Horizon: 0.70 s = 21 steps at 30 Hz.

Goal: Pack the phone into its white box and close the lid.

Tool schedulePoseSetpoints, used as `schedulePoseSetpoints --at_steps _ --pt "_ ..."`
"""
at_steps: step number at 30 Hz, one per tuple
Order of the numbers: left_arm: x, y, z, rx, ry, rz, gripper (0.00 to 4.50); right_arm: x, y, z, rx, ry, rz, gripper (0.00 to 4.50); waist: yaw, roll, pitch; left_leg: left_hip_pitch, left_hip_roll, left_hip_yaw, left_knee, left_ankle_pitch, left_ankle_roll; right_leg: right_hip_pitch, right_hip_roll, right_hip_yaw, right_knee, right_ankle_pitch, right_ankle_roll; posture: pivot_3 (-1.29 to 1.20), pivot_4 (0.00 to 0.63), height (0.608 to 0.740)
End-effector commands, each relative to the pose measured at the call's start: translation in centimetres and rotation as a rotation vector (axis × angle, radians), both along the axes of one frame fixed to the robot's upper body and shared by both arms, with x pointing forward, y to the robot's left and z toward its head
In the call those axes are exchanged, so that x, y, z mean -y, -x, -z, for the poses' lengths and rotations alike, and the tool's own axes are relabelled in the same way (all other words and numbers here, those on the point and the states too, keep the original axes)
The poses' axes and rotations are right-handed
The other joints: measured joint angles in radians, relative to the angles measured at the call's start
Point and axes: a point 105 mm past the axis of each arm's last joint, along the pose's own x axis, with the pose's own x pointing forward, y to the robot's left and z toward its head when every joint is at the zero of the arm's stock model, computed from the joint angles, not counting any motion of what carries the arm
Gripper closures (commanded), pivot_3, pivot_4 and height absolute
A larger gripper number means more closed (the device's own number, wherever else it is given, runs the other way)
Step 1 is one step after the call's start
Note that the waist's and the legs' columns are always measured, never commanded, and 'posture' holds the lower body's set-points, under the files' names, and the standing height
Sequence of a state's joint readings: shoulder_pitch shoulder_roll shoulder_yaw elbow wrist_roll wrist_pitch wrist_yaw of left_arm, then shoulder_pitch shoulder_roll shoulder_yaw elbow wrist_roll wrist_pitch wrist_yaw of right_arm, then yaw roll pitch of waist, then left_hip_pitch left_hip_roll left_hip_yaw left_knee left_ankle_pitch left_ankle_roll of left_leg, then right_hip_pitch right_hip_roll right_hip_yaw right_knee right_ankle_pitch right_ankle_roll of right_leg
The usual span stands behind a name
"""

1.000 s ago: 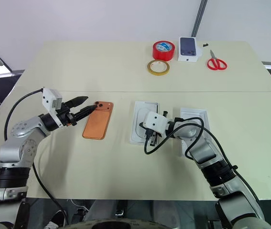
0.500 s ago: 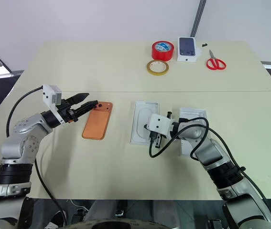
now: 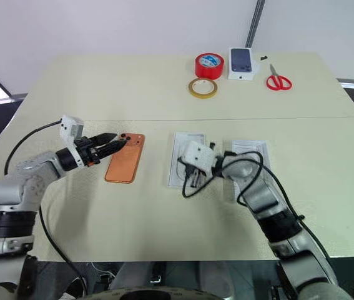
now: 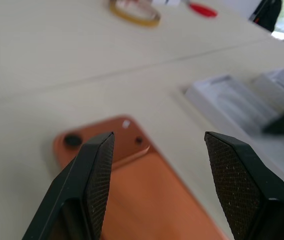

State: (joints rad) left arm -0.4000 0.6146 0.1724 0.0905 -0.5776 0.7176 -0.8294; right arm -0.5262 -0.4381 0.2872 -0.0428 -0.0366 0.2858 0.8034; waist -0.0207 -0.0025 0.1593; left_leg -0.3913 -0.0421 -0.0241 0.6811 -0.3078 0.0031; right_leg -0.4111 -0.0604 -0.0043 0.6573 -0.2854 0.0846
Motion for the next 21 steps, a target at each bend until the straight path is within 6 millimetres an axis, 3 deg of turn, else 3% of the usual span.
schedulePoseSetpoints --at_steps 1,5,9,12,21 --pt "-1.3 -0.1 -1.0 -0.076 0.051 -0.008 1.47 -2.3 -0.7 -3.4 0.074 -0.094 -0.051 4.47 0.003 0.000 0.000 0.000 0.000 0.000 0.000 0.000 0.000 -0.001 0.000 0.000 0.000 0.000 0.000 0.00 0.150 0.740" --pt "-2.5 -0.3 -0.7 -0.211 0.118 -0.029 1.47 -6.0 -1.5 -3.7 0.084 -0.056 -0.111 4.47 0.003 0.000 0.000 0.000 0.000 0.000 0.000 0.003 -0.005 -0.002 0.000 0.000 0.002 0.000 0.000 0.00 0.150 0.740" --pt "-3.1 -0.2 0.3 -0.345 0.157 -0.045 1.47 -9.0 -1.5 -0.5 -0.069 0.082 -0.172 4.47 0.001 0.000 0.000 -0.001 -0.001 0.000 0.000 0.004 -0.006 -0.002 0.000 0.000 0.004 0.000 0.000 0.00 0.150 0.740" --pt "-3.1 0.0 1.5 -0.413 0.154 -0.050 1.47 -9.4 -1.6 1.1 -0.110 0.231 -0.205 4.47 0.002 0.000 0.000 -0.001 -0.001 0.000 0.001 0.004 -0.007 -0.003 0.000 0.000 0.006 0.000 0.000 0.00 0.150 0.740" --pt "-1.6 1.9 4.5 -0.609 0.170 0.038 1.47 -9.6 -0.9 3.3 -0.170 0.352 -0.260 4.47 -0.001 0.000 0.000 -0.001 -0.001 0.000 0.000 0.004 -0.007 -0.005 -0.001 0.000 0.007 0.000 0.000 0.00 0.150 0.740"
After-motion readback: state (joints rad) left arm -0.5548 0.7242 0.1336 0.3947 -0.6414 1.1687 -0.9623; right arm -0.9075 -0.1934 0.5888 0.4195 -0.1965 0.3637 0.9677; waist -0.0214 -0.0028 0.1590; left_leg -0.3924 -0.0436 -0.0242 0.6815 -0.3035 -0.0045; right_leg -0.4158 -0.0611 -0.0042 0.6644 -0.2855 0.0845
